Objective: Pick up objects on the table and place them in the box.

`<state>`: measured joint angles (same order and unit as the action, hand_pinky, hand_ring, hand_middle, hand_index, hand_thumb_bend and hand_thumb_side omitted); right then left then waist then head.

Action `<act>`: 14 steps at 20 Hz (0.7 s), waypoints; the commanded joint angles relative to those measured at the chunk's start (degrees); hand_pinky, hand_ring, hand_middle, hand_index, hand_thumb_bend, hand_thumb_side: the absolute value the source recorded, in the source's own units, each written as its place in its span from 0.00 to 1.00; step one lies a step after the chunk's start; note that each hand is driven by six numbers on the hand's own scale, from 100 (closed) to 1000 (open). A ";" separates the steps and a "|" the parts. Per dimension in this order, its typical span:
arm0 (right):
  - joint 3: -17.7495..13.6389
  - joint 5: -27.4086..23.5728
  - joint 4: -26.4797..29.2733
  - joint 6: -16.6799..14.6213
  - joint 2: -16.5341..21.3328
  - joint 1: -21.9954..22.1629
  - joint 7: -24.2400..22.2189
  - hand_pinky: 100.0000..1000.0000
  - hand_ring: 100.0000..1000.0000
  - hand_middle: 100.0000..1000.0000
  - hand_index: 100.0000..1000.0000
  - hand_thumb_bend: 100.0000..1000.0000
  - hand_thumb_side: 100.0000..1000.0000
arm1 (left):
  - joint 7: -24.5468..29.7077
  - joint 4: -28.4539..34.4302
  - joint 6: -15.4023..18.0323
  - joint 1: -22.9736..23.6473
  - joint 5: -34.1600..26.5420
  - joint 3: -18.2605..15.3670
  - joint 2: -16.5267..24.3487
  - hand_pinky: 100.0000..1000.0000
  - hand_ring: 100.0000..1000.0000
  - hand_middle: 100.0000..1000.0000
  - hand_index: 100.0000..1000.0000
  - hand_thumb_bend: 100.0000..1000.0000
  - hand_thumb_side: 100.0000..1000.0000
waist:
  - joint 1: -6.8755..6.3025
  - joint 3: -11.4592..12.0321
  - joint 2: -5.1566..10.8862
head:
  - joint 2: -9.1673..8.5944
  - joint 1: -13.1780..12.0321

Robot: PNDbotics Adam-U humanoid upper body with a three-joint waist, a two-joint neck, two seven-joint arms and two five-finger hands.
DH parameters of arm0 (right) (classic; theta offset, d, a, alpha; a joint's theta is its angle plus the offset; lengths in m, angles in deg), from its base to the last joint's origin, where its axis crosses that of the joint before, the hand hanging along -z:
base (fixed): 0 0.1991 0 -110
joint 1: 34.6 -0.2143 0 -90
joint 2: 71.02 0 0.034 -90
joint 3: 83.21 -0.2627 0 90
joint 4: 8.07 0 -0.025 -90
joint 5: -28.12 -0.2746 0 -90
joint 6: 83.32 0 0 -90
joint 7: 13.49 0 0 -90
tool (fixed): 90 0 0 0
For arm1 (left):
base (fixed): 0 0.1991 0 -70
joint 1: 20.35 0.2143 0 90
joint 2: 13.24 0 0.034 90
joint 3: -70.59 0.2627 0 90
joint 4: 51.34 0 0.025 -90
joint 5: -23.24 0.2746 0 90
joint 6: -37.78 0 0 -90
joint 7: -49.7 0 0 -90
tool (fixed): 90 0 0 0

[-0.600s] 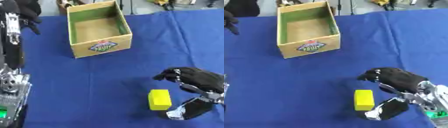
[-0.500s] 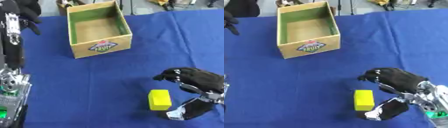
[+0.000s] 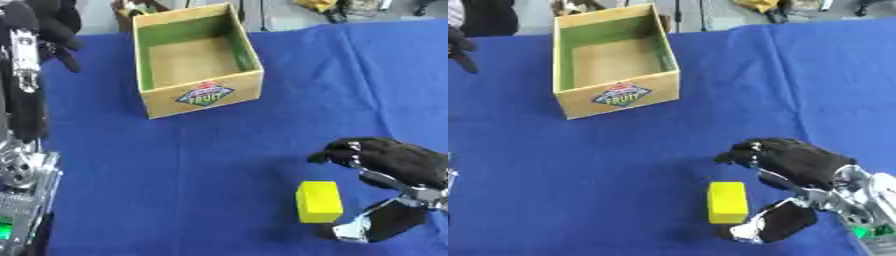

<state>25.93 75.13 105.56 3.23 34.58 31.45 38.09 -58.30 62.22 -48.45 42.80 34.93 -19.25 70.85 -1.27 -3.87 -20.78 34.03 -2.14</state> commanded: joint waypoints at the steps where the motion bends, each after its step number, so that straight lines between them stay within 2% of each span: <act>1: -0.46 1.54 0.96 1.41 0.66 0.37 -1.32 0.79 0.86 0.74 0.92 0.51 0.75 | -0.13 1.04 0.03 -0.89 0.11 -0.14 0.77 0.22 0.41 0.39 0.65 0.00 0.83 | 0.03 0.14 0.93 | -0.78 0.33; 8: 1.05 3.96 0.96 5.11 -0.45 1.47 -4.05 0.79 0.85 0.71 0.91 0.50 0.72 | -0.01 1.04 0.05 -1.19 0.07 0.00 0.52 0.22 0.41 0.39 0.65 0.00 0.83 | -0.20 0.41 0.47 | -1.02 0.80; 14: 1.79 5.87 0.96 7.61 -1.14 1.35 -2.82 0.77 0.83 0.68 0.87 0.38 0.71 | 0.07 1.04 0.03 -1.32 0.10 0.09 0.34 0.22 0.41 0.39 0.65 0.00 0.83 | -0.37 0.63 0.23 | -1.13 1.03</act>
<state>27.93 80.34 105.56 10.22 32.98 33.23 34.83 -58.27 62.22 -48.46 42.32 34.93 -19.24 70.79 -1.69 -3.21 -21.53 33.62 -1.32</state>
